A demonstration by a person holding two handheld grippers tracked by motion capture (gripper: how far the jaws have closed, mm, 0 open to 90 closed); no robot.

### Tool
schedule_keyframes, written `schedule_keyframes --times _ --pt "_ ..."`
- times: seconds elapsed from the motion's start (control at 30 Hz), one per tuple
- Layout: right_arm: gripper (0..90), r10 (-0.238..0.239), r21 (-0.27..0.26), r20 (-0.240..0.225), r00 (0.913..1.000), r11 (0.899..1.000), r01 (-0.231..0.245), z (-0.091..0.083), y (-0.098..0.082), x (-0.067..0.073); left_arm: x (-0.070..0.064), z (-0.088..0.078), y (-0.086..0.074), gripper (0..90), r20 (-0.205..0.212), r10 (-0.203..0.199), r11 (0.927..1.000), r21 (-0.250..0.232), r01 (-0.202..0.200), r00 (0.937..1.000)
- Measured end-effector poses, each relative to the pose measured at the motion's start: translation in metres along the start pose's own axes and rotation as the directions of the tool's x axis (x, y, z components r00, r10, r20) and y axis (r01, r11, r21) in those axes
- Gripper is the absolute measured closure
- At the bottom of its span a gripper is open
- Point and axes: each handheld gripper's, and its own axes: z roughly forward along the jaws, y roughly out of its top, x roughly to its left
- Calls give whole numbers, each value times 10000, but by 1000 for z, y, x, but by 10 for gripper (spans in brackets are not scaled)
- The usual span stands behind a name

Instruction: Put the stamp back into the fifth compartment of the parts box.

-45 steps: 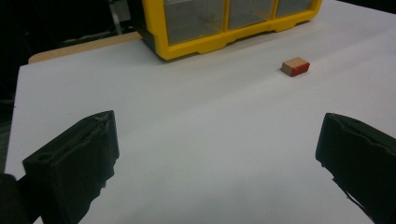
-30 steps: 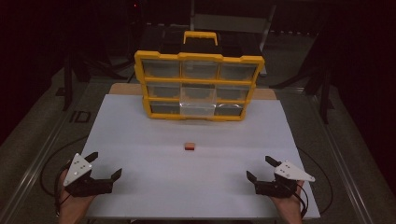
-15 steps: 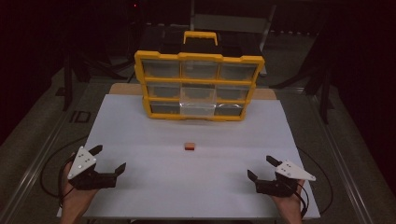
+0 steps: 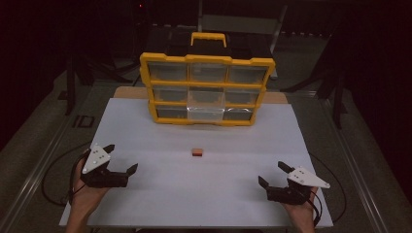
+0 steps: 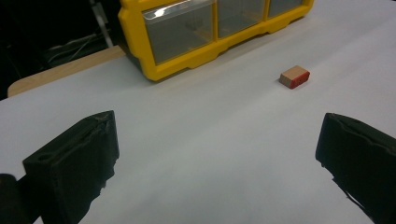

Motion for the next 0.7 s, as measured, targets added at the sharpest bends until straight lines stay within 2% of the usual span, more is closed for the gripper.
schedule_keyframes --times 0.43,0.7 --pt "83 -24 -7 21 10000 10000 24 0 0 0 1 17 13 4 274 416 9983 407 -427 9988" --pt "82 -20 -22 27 10000 10000 20 0 0 0 1 29 23 4 469 770 9944 692 -801 9959"
